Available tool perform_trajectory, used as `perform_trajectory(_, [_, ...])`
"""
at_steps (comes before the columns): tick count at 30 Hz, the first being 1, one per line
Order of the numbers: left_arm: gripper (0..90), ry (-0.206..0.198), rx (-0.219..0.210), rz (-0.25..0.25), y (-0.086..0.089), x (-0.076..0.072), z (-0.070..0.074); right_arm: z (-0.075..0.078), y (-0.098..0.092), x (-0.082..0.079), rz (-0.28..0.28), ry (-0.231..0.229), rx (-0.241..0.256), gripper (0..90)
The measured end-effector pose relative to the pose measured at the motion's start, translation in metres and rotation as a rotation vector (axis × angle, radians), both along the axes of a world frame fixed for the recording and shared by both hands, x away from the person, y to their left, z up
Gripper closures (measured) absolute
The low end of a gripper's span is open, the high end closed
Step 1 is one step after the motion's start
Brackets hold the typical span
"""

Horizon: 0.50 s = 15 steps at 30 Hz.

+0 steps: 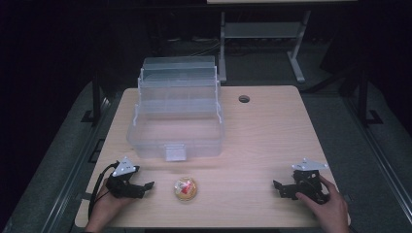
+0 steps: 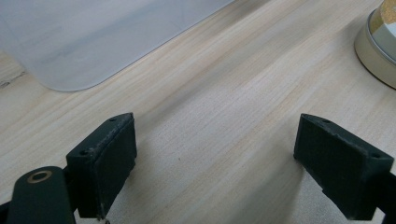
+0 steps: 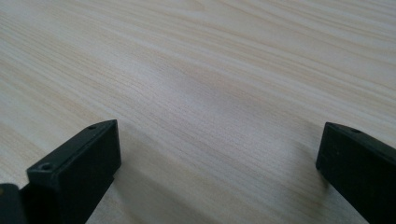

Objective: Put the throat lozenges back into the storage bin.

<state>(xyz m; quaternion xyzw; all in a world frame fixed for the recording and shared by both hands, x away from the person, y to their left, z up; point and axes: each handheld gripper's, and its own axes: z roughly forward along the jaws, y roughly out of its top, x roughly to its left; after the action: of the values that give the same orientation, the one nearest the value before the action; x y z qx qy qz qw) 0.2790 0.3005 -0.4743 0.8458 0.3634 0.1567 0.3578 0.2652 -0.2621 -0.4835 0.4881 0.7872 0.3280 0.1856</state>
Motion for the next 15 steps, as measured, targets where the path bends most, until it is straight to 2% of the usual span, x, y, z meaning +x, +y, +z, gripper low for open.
perform_trajectory(9, [13.0,0.004,0.002,-0.018,0.0019,0.0004,0.0006,0.0000,0.0000,0.0001,0.000,0.000,0.000,0.0])
perform_trajectory(15, [13.1,0.022,0.023,-0.027,0.0021,-0.0012,0.0040,0.0000,0.0000,0.0001,0.000,0.000,0.000,0.0])
